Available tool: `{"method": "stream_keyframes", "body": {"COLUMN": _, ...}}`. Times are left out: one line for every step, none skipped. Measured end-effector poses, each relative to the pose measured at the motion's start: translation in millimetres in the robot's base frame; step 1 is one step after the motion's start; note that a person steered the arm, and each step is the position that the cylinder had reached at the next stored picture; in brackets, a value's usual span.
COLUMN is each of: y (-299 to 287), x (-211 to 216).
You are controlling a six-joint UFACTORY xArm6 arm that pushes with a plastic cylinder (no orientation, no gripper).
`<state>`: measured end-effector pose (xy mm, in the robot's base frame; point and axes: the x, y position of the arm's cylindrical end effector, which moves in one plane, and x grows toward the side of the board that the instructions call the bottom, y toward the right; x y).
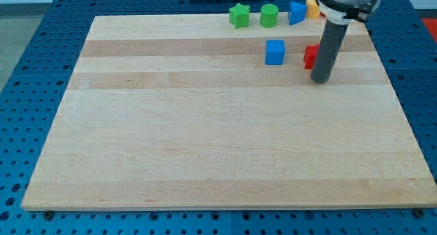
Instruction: Point your arm at the yellow hexagon
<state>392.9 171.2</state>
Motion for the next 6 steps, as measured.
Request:
{"method": "stream_keyframes", "body": {"y": 14.1, "x": 14.3}}
{"method": "stream_keyframes", "body": {"y": 63.7, "x": -13.6}}
{"method": "stream_keyframes", "body": {"y": 78.8, "x": -93.6}}
{"method": "stream_keyframes", "body": {"y": 76.6, "x": -136.6}}
{"method": "stream_keyframes", "body": {"y": 67.6, "x": -139.3}}
{"method": "stream_keyframes", "body": {"y": 64.0, "x": -129.4}}
